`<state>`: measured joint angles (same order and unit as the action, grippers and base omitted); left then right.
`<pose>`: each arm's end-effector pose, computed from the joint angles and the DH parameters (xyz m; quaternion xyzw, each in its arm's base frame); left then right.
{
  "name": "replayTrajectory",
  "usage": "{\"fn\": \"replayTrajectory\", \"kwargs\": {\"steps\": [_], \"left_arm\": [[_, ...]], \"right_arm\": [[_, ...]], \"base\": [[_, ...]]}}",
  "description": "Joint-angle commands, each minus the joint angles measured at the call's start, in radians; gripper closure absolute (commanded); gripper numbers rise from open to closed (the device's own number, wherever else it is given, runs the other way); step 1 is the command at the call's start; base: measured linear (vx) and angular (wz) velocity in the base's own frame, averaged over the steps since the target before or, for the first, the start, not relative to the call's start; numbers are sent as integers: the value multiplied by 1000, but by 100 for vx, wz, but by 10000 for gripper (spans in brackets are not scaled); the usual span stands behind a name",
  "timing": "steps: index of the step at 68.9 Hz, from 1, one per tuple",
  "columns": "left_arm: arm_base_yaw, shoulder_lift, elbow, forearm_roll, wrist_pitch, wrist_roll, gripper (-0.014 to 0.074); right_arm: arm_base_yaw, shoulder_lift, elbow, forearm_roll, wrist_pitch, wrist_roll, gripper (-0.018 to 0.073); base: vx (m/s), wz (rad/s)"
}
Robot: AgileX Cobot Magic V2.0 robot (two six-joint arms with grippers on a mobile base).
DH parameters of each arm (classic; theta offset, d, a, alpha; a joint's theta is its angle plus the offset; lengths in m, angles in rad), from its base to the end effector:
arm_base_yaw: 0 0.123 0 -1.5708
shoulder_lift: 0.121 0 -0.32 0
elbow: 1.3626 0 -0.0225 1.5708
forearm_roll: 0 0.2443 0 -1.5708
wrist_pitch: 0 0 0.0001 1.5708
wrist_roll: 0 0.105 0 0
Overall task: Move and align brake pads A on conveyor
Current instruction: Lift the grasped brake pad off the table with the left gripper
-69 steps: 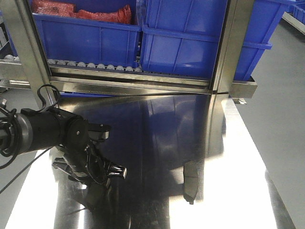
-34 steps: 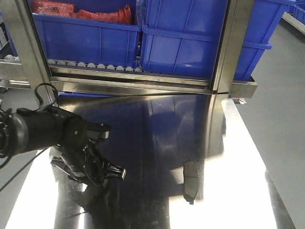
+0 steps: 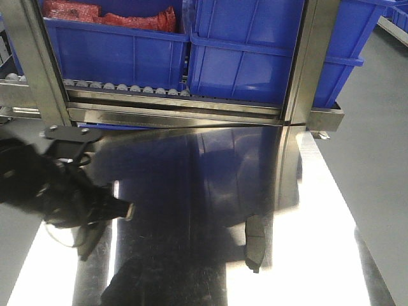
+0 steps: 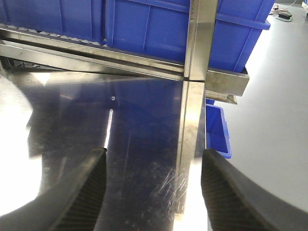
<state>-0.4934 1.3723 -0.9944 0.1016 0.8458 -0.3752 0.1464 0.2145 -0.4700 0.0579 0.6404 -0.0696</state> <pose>0.2327 -0.1161 0.2987 0.0823 0.9721 -0.0503 0.2139 0.0199 0.0066 0.3008 -0.0783 0.8000 0.0505 0.5927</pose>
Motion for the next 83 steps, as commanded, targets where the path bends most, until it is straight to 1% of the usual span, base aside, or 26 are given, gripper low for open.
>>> {"fn": "replayTrajectory", "kwargs": {"steps": [1,8,17,32,44,51,60,83], "left_arm": [[-5,-136,46,43,-42,-38,604],[-4,-270,147,71,-74,-34,604],[-4,-438,234,107,-76,-35,604],[-4,-737,334,114,-102,-33,604],[-4,-925,384,121,-35,13,604],[-4,-996,394,124,-14,20,604],[-4,-1050,394,135,-20,20,602],[-4,-1063,391,132,-13,20,602]], "right_arm": [[-6,11,-24,-4,-72,-8,146],[-6,11,-24,-4,-72,-8,146],[-6,11,-24,-4,-72,-8,146],[-6,11,-24,-4,-72,-8,146],[-6,11,-24,-4,-72,-8,146],[-6,11,-24,-4,-72,-8,146],[-6,11,-24,-4,-72,-8,146],[-6,11,-24,-4,-72,-8,146]], "base": [[0,0],[0,0],[0,0],[0,0],[0,0],[0,0],[0,0],[0,0]]}}
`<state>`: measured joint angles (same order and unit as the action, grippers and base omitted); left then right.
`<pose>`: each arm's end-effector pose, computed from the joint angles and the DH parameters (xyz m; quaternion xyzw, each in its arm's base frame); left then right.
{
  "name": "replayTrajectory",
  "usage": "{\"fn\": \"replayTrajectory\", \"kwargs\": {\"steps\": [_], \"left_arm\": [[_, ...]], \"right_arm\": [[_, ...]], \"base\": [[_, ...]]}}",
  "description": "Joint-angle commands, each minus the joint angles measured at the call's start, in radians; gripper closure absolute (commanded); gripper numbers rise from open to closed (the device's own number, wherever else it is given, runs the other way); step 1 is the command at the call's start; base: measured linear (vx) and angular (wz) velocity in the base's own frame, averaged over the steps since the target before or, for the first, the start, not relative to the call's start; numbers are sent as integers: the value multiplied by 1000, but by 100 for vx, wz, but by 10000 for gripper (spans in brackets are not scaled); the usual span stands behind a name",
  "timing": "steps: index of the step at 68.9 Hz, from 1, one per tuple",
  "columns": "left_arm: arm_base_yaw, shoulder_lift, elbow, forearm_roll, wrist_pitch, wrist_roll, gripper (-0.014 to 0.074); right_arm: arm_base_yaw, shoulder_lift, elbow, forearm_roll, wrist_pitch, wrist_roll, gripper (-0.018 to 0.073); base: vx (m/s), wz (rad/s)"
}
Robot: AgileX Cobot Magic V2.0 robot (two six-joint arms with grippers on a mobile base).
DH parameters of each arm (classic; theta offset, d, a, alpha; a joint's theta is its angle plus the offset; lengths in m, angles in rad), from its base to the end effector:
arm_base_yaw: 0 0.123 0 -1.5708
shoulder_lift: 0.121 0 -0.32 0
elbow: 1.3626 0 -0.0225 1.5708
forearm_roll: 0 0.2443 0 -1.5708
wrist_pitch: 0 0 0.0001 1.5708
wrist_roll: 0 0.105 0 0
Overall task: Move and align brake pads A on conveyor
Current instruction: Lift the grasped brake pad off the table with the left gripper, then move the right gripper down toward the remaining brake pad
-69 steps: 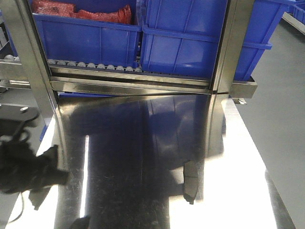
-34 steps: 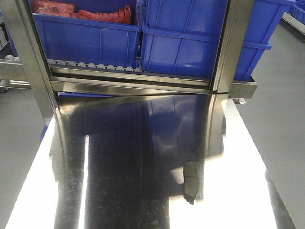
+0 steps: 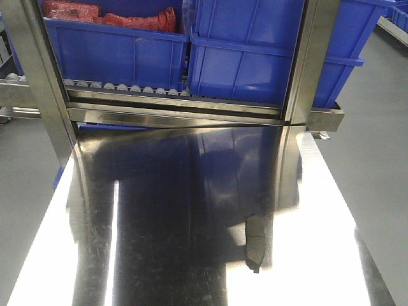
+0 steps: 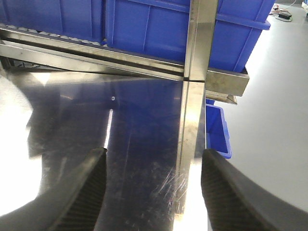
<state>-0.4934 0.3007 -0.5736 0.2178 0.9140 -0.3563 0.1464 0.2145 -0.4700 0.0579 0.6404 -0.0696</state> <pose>0.0237 0.0076 0.3076 0.0755 0.8652 -0.1015 0.4852 0.0199 0.0066 0.3008 -0.0783 0.8000 0.0505 0.5927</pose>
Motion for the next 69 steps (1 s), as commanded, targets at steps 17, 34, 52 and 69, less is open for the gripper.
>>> {"fn": "replayTrajectory", "kwargs": {"steps": [17,34,52,69], "left_arm": [[-4,8,-30,16,-81,1,602],[-4,8,-30,16,-81,1,602],[-4,8,-30,16,-81,1,602],[-4,8,-30,16,-81,1,602]], "right_arm": [[-6,11,-24,-4,-72,-8,146],[-6,33,-37,-5,-67,37,146],[-6,369,-179,8,106,85,146],[-6,753,-268,8,152,135,146]], "base": [[0,0],[0,0],[0,0],[0,0]]}}
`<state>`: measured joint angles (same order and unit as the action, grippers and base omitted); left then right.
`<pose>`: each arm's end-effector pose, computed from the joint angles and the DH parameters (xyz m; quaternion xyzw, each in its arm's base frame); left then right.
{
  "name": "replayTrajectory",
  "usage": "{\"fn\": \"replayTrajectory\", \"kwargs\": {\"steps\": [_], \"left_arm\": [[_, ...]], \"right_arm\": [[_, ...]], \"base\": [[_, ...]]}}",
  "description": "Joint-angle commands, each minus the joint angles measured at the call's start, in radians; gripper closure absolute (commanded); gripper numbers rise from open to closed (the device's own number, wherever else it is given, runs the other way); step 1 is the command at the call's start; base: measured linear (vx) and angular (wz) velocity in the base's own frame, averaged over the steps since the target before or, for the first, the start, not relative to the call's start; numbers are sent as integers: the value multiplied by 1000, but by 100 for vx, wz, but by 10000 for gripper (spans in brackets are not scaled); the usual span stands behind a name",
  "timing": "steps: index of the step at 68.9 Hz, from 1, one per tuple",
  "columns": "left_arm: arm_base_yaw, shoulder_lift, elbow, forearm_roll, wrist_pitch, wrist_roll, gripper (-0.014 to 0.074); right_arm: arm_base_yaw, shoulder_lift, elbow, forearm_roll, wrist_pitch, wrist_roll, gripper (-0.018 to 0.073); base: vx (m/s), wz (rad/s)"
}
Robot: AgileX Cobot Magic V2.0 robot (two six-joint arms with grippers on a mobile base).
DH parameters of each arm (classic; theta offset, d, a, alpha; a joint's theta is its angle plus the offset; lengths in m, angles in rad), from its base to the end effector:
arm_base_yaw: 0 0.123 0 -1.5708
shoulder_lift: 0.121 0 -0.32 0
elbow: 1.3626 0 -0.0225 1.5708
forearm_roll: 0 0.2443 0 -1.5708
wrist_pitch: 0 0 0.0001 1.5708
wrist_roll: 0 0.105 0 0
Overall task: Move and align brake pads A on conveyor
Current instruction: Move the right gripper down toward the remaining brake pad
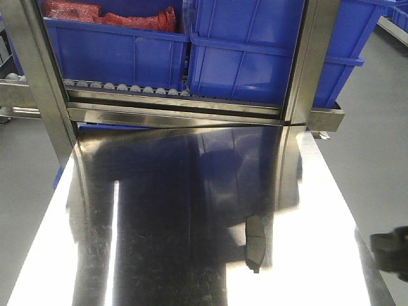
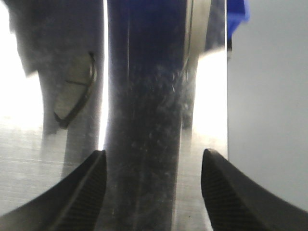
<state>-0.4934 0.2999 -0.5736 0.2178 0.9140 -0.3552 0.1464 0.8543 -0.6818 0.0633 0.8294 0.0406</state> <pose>0.0236 0.0077 0.3077 0.0759 0.8650 -0.1014 0.4856 0.1277 0.0238 0.3064 -0.0373 0.9455 0.0589 0.3179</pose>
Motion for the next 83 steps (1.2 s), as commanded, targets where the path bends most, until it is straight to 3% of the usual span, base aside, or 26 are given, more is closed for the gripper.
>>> {"fn": "replayTrajectory", "kwargs": {"steps": [1,21,37,49,65,83], "left_arm": [[-4,9,-30,16,-81,0,602],[-4,9,-30,16,-82,0,602],[-4,9,-30,16,-82,0,602],[-4,9,-30,16,-82,0,602],[-4,9,-30,16,-82,-1,602],[-4,9,-30,16,-82,-1,602]], "right_arm": [[-6,144,-60,3,-37,25,146],[-4,473,-159,10,-4,24,147],[-2,616,-240,92,-4,13,152],[108,690,-303,92,-5,25,152],[258,803,-442,43,2,153,152],[312,925,-572,-15,54,289,151]], "base": [[0,0],[0,0],[0,0],[0,0],[0,0],[0,0]]}}
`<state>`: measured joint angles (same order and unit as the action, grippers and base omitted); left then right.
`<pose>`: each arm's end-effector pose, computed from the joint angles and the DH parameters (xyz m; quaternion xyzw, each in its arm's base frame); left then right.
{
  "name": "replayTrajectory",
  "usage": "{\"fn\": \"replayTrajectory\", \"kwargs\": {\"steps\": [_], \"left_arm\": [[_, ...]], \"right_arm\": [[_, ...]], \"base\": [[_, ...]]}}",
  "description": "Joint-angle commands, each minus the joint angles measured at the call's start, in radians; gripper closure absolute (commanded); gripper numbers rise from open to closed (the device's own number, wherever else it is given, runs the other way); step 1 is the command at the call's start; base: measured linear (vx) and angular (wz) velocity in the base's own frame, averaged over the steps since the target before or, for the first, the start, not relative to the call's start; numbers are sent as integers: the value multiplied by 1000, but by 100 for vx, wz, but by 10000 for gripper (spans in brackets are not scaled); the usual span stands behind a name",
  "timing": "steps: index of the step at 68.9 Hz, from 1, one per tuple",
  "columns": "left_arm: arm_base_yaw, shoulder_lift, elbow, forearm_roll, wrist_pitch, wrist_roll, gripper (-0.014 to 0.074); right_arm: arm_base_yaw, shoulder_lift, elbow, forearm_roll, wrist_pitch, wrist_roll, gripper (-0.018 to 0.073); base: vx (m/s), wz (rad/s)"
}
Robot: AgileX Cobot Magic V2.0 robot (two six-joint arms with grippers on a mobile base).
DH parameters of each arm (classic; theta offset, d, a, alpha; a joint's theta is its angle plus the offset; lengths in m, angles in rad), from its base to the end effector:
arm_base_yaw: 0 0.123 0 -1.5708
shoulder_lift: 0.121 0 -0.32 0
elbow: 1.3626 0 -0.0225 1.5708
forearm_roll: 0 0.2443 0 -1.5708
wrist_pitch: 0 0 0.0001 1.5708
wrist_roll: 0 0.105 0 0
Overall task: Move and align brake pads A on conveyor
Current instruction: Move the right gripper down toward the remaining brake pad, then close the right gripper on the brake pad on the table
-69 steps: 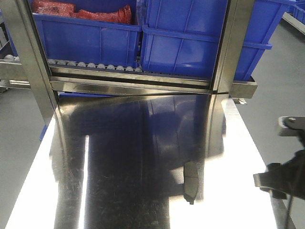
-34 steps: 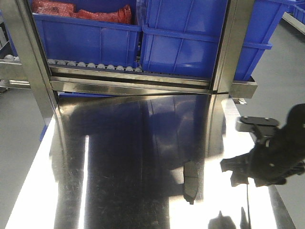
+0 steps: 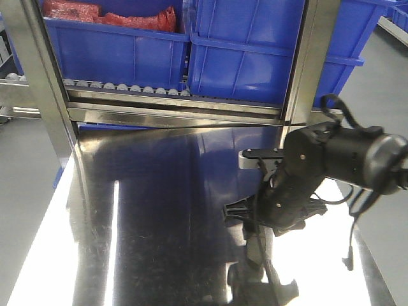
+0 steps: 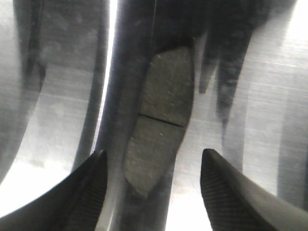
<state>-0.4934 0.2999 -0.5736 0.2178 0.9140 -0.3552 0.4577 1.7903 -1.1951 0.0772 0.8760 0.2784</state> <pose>0.0236 0.0077 0.3077 0.0759 0.8650 -0.1014 0.4856 0.3119 0.1606 0.2225 -0.0673 0.9929 0.0632 0.0755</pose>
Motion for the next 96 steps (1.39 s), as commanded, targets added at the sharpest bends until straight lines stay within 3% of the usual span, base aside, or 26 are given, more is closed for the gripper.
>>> {"fn": "replayTrajectory", "kwargs": {"steps": [1,54,64,76,96], "left_arm": [[-4,9,-30,16,-82,-1,602],[-4,9,-30,16,-82,-1,602],[-4,9,-30,16,-82,-1,602],[-4,9,-30,16,-82,-1,602],[-4,9,-30,16,-82,-1,602]], "right_arm": [[1,-7,-62,-29,8,59,150],[2,144,-141,-32,53,128,139],[2,144,-141,-32,57,120,271],[4,142,-140,-31,65,93,576],[-8,29,-136,-90,87,31,568]], "base": [[0,0],[0,0],[0,0],[0,0],[0,0]]}}
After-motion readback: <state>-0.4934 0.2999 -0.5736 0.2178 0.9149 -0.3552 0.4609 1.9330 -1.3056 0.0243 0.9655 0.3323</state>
